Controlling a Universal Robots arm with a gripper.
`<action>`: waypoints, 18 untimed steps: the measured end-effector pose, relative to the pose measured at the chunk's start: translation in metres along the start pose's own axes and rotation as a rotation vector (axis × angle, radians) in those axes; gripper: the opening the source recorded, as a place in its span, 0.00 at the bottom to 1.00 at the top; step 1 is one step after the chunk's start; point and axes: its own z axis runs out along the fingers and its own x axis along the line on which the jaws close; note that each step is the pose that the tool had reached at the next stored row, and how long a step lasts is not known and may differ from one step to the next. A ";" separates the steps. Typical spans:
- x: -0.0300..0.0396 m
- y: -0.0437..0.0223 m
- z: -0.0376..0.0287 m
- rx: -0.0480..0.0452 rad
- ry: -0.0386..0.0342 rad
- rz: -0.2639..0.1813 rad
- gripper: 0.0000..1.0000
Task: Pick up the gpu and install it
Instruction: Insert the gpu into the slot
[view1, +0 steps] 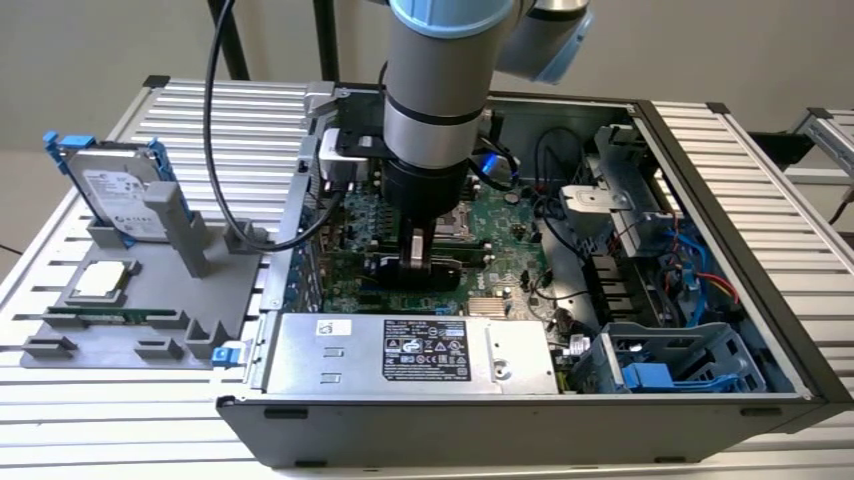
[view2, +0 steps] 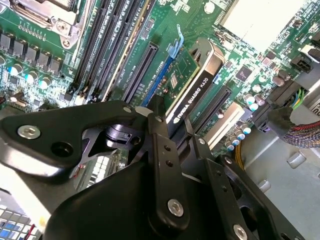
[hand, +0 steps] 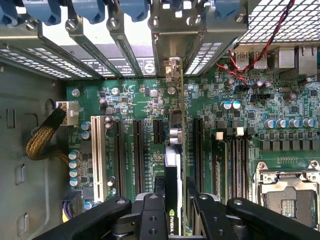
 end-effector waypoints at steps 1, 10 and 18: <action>0.0000 0.0000 0.0001 0.0002 -0.0003 0.000 0.00; 0.0000 0.0000 0.0001 0.0000 0.0000 0.000 1.00; -0.0001 0.0012 -0.0306 0.0000 -0.0002 0.000 1.00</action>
